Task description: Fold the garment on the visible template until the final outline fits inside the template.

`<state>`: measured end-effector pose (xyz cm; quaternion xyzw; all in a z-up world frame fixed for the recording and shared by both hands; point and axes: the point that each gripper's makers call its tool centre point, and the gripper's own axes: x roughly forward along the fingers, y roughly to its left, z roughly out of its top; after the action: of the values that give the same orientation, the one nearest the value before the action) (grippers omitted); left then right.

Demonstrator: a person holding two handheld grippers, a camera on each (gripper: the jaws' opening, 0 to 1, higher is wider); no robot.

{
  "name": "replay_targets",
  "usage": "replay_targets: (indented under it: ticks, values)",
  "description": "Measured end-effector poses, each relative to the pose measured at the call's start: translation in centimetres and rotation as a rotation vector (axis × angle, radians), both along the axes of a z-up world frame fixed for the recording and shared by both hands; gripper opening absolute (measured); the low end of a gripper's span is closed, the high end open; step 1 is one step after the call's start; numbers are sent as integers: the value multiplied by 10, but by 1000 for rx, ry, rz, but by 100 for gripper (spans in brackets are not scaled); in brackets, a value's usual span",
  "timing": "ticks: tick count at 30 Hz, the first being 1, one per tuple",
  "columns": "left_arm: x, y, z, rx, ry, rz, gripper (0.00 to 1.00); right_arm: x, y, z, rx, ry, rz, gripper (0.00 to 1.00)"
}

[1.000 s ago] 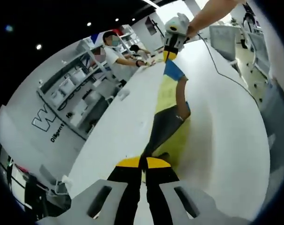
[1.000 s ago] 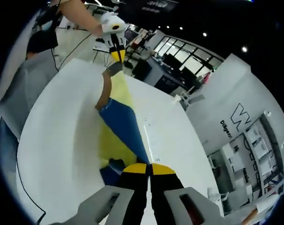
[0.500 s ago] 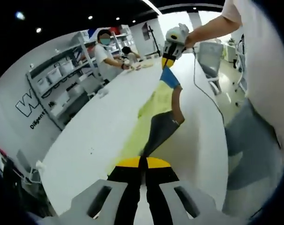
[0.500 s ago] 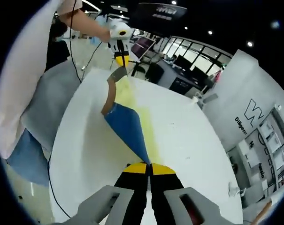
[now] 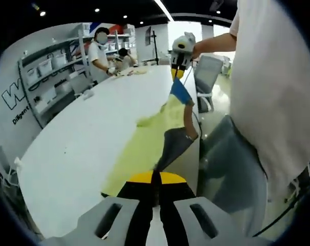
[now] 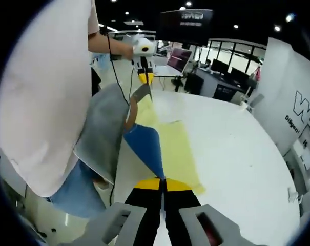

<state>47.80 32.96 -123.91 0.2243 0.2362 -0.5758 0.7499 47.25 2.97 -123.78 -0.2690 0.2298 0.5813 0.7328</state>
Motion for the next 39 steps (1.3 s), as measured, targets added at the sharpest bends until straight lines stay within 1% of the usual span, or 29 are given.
replay_targets:
  ticks: [2,4,5,6,7,8,10,12,13,14,15,16,17,20,22,25,26,27,29,30,31,32,33,34,35,36,37,38,39]
  values:
    - [12,-1,1,-7,-15,18,4,10,0,0,22,4,-22,0]
    - [28,-5,3,-19,-34,35,4,28,-1,-2,24,-13,-53,0]
    - [39,-7,2,-21,-43,47,4,39,-2,-3,20,-29,-67,0]
    - [47,-8,2,-23,-45,52,4,47,-2,-3,28,-34,-77,0]
    - [55,-9,1,-23,-52,61,4,59,-2,-6,31,-34,-94,0]
    - [64,-10,0,-23,-56,70,4,63,-2,-7,30,-37,-97,0]
    - [86,-13,-2,-32,-61,88,4,85,-2,-12,35,-43,-129,0]
    - [108,-15,-7,-22,-67,105,4,104,-2,-19,30,-44,-139,0]
    - [117,-15,-11,-21,-67,108,4,113,-2,-22,26,-46,-151,0]
    - [132,-14,-17,-15,-62,126,4,126,-3,-26,26,-48,-158,0]
    - [140,-14,-20,-10,-61,133,4,134,-4,-29,26,-44,-167,0]
    - [149,-15,-23,-7,-59,139,4,148,-5,-33,22,-47,-183,0]
    - [163,-15,-27,-7,-53,156,4,157,-6,-35,23,-44,-191,0]
    - [194,-17,-33,-4,-50,183,4,190,-10,-48,10,-31,-213,0]
    - [217,-20,-38,-5,-42,197,4,207,-11,-54,12,-20,-230,0]
    - [254,-24,-48,9,-30,224,4,244,-10,-66,7,-9,-242,0]
    - [264,-24,-50,10,-25,238,4,249,-10,-68,6,-6,-245,0]
    - [273,-26,-52,9,-17,255,4,263,-9,-73,6,1,-252,0]
    - [301,-24,-60,21,-12,299,4,287,-10,-84,-9,27,-285,0]
    - [322,-20,-68,52,-16,344,4,299,-10,-88,-14,18,-286,0]
    - [330,-17,-70,65,-16,366,4,316,-11,-92,-10,36,-325,0]
    - [350,-9,-78,100,-18,433,4,336,-15,-98,-30,28,-368,0]
    - [366,-5,-81,117,-38,469,4,349,-18,-100,-58,7,-391,0]
    - [382,-4,-80,114,-65,510,4,366,-19,-100,-78,-32,-421,0]
    - [391,-6,-77,101,-89,529,4,376,-17,-99,-78,-55,-442,0]
    - [402,-10,-73,64,-106,566,4,386,-20,-98,-103,-100,-466,0]
    - [406,-11,-70,51,-116,596,6,398,-23,-97,-103,-124,-531,0]
    - [409,-9,-73,33,-87,647,11,398,-21,-100,-94,-100,-542,7]
    - [405,-9,-75,28,-59,678,21,395,-13,-104,-88,-78,-529,20]
